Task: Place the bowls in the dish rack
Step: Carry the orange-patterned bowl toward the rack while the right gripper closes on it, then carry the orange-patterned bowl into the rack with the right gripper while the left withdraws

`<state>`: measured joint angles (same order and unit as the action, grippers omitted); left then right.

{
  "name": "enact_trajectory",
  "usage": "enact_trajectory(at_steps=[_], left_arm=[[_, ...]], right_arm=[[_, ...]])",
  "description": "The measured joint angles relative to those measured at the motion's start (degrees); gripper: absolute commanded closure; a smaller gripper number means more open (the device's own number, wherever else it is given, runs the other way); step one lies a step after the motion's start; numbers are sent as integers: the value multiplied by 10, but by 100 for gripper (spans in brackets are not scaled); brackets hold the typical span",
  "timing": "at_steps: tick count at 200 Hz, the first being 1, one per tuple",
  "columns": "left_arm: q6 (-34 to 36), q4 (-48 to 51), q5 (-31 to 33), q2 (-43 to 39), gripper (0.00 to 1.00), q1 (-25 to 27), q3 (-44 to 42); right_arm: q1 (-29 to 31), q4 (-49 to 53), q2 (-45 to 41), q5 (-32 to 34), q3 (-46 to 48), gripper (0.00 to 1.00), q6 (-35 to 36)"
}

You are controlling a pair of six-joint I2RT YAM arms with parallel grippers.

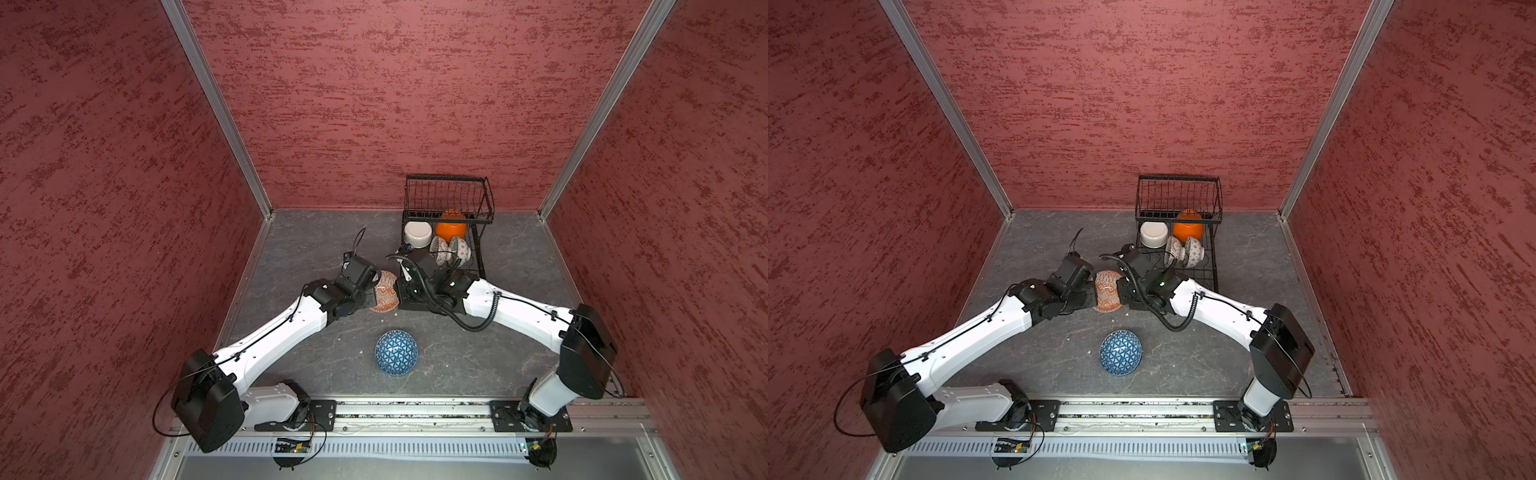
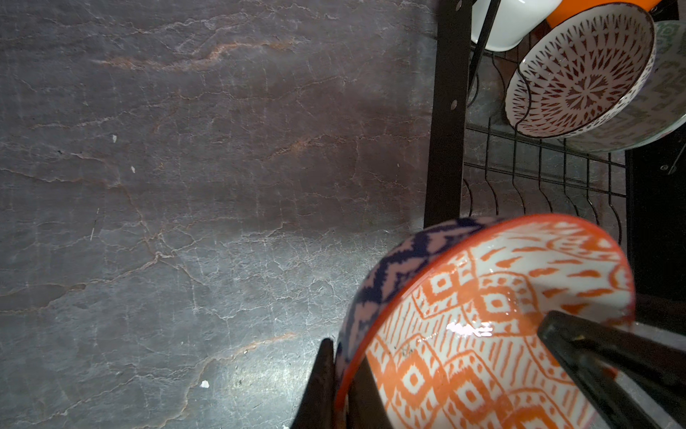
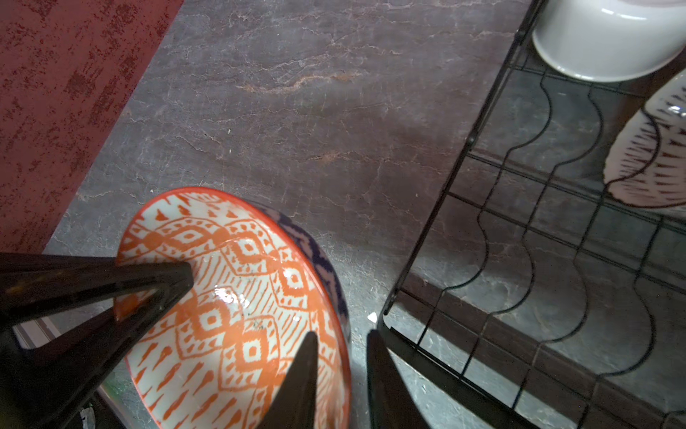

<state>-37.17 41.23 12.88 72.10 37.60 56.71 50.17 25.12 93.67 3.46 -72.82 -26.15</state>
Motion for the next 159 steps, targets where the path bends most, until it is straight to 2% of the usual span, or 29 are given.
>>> enact_trajectory(at_steps=[74, 87, 98, 106, 118, 125, 130, 140, 148, 159], left_arm=[[0, -15, -6, 0, 100, -4, 0], [1, -16, -6, 0, 90, -6, 0], [1, -18, -7, 0, 86, -7, 0], [1, -21, -7, 0, 78, -9, 0], [-3, -30, -11, 0, 60, -11, -1], [-2, -34, -14, 0, 44, -12, -1], [0, -37, -14, 0, 28, -12, -1], [1, -44, -17, 0, 9, -12, -1], [0, -48, -18, 0, 0, -13, -2], [-3, -54, -20, -1, 1, -15, -4]], right_arm=[[7, -1, 8, 36, -10, 99, -9], [8, 0, 11, 43, -14, 100, -9], [9, 2, 15, 50, -19, 100, -9], [10, 4, 19, 55, -23, 100, -9], [13, 10, 25, 63, -30, 100, -8], [15, 13, 30, 68, -34, 100, -9], [17, 17, 33, 73, -36, 100, -9], [20, 22, 39, 84, -39, 100, -9], [22, 30, 43, 94, -42, 100, -9], [23, 41, 46, 111, -45, 100, -9]])
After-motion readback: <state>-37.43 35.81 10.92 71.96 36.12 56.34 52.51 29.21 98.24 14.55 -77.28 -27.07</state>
